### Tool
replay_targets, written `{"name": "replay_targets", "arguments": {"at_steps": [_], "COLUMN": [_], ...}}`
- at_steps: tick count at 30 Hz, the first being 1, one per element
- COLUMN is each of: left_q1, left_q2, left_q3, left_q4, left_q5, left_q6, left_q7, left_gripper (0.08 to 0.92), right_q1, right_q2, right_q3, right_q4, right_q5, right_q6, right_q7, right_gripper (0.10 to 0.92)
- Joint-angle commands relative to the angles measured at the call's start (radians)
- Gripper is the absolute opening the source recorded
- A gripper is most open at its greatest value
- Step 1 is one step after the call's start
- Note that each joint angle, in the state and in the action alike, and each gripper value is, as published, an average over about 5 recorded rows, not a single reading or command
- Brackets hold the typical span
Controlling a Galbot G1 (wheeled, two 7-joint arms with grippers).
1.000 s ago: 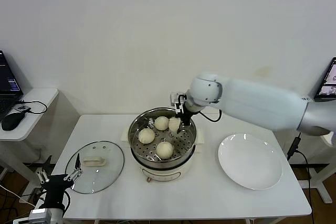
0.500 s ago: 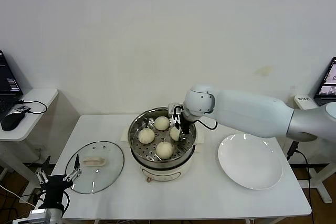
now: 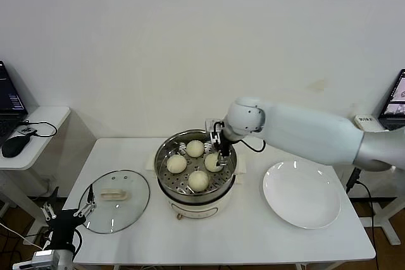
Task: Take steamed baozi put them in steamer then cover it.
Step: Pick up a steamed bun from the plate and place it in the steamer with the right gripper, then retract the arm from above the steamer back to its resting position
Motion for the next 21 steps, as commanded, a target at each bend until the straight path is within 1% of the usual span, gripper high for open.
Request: {"name": "replay_targets", "arguments": {"at_steps": [1, 4, 7, 9, 12, 14, 16, 18, 21], "left_q1": [0.0, -0.004, -0.008, -0.009, -0.009, -0.01, -0.012, -0.015, -0.022], "left_q2": [0.003, 0.005, 0.006, 0.007, 0.006, 0.006, 0.005, 0.005, 0.005], "left_q3": [-0.002, -0.004, -0.003, -0.001, 0.001, 0.004, 0.009, 0.017, 0.033], "left_q4": [-0.001, 0.0, 0.003, 0.006, 0.012, 0.018, 0.026, 0.035, 0.054], "left_q5": [-0.007, -0.011, -0.011, -0.009, -0.004, 0.0, 0.008, 0.019, 0.046], "left_q6": [0.0, -0.001, 0.0, 0.001, 0.003, 0.004, 0.002, 0.0, -0.005], "left_q7": [0.002, 0.003, 0.004, 0.003, 0.0, -0.002, -0.005, -0.007, -0.011], "left_gripper": [0.823, 0.823, 0.823, 0.823, 0.823, 0.823, 0.823, 0.823, 0.823], "right_q1": [-0.028, -0.132, -0.344, -0.531, -0.883, -1.142, -1.365, -1.529, -1.678], "right_q2": [-0.199, -0.313, -0.438, -0.498, -0.529, -0.501, -0.425, -0.309, -0.119], "right_q3": [0.146, 0.245, 0.422, 0.573, 0.886, 1.131, 1.349, 1.523, 1.697], "right_q4": [0.159, 0.237, 0.313, 0.354, 0.395, 0.418, 0.433, 0.434, 0.414], "right_q5": [0.107, 0.224, 0.306, 0.3, 0.212, 0.135, 0.054, -0.026, -0.138], "right_q6": [-0.014, 0.028, 0.139, 0.229, 0.349, 0.413, 0.485, 0.577, 0.723], "right_q7": [0.128, 0.293, 0.49, 0.583, 0.645, 0.67, 0.681, 0.681, 0.665], "right_gripper": [0.823, 0.823, 0.823, 0.823, 0.823, 0.823, 0.823, 0.823, 0.823]}}
